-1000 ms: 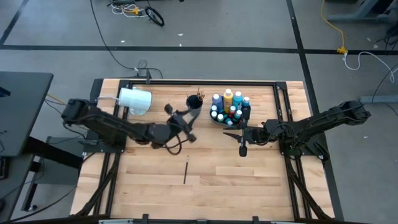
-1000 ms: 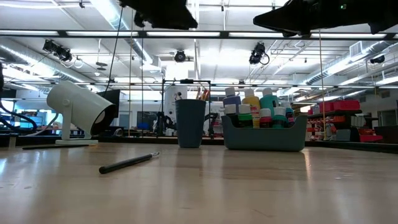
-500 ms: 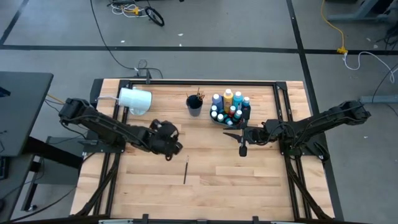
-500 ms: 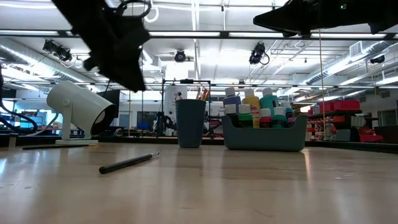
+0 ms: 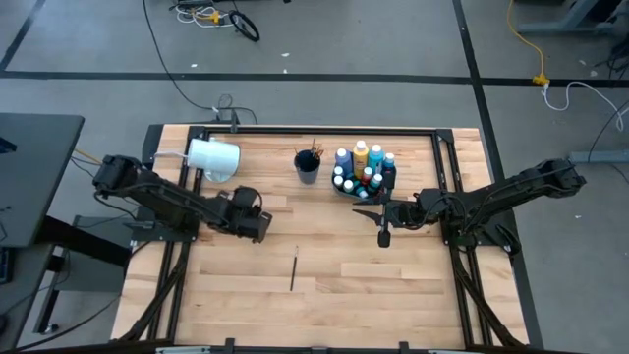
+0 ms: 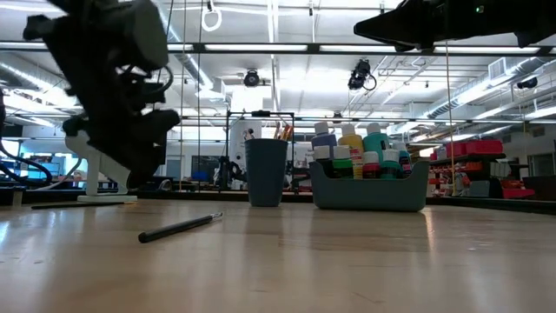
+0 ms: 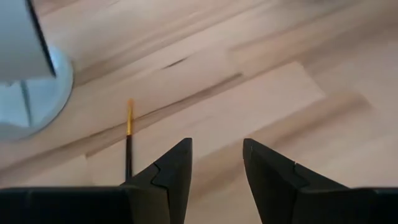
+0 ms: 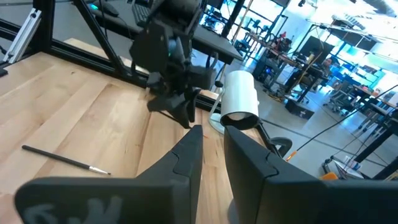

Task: Pick & Place Paint Supplies
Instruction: Put the gold paint brush into the blue cup

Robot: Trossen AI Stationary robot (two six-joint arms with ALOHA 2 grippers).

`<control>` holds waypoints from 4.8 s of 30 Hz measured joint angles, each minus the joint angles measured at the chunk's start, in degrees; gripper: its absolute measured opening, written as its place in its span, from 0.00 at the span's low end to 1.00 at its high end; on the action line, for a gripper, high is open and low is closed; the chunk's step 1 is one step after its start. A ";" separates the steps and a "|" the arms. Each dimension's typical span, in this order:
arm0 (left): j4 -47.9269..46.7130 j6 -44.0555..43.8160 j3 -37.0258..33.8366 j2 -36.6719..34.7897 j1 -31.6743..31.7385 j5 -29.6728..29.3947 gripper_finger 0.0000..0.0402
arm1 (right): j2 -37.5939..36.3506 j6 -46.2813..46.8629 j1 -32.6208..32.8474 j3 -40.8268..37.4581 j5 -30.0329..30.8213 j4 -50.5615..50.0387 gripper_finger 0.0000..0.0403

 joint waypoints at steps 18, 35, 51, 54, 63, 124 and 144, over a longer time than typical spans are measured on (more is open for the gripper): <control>8.39 -11.47 -15.12 0.00 2.55 -3.62 0.38 | 0.00 0.00 0.00 0.00 0.02 0.00 0.18; 38.04 -6.32 -29.60 -0.09 3.47 -14.44 0.38 | 0.00 0.00 0.02 0.00 -0.03 1.54 0.18; 44.68 4.41 -31.44 -0.09 3.63 -12.15 0.19 | 0.00 0.01 0.04 0.00 -0.07 6.35 0.18; 44.86 1.54 -31.49 -0.09 3.63 -11.92 0.12 | 0.00 0.59 0.04 0.00 -0.09 6.27 0.18; 52.01 -0.26 -31.73 0.15 3.57 -11.82 0.02 | 0.00 3.49 0.04 0.00 -0.11 6.28 0.18; 79.31 35.35 -17.09 25.07 1.99 -8.98 0.26 | 0.01 7.51 0.04 0.00 -6.62 7.23 0.18; 74.88 26.58 -16.85 25.24 2.47 -11.70 0.02 | 0.02 7.51 0.04 0.00 -7.56 6.86 0.18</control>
